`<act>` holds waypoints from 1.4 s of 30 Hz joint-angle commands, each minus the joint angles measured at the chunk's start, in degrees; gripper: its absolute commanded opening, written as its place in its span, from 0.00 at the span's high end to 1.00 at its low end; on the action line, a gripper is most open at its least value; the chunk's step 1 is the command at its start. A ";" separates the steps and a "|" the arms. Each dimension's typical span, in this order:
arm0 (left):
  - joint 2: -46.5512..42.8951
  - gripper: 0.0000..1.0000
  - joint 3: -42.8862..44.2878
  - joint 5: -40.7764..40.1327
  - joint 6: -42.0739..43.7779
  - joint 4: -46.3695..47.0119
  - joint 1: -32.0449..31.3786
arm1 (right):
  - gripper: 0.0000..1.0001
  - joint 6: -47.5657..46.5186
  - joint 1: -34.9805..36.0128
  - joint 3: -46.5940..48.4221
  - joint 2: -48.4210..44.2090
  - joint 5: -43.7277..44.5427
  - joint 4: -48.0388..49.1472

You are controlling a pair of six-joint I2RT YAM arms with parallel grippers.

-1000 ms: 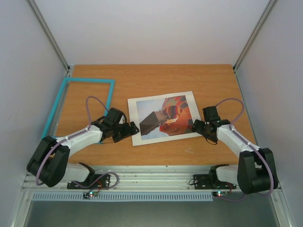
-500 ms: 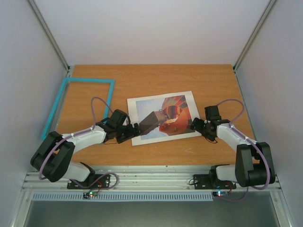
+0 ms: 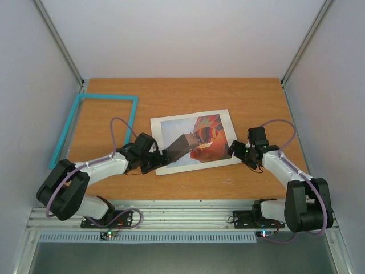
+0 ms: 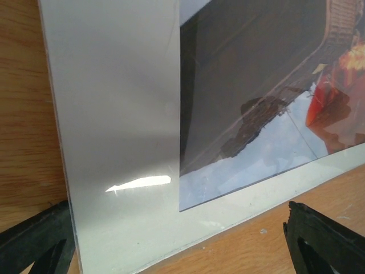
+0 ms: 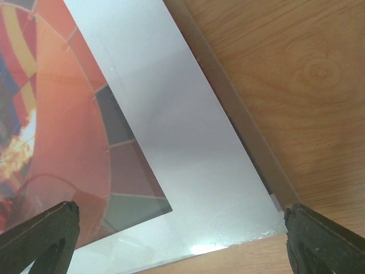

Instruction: Take the photo out of the frame

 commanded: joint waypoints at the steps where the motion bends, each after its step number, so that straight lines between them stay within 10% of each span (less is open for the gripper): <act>1: -2.15 0.02 -0.22 -4.39 1.38 -4.58 -0.47 | 0.02 -0.95 -0.26 -0.48 -1.80 -4.01 1.40; 14: -4.33 0.01 8.84 -23.86 9.09 -18.06 -10.42 | 0.05 -1.21 -0.24 -0.94 -1.64 -13.07 4.97; 42: 19.16 0.01 24.78 -30.89 23.38 -1.25 -24.47 | 0.07 2.55 -0.25 -1.90 -0.33 -27.95 11.75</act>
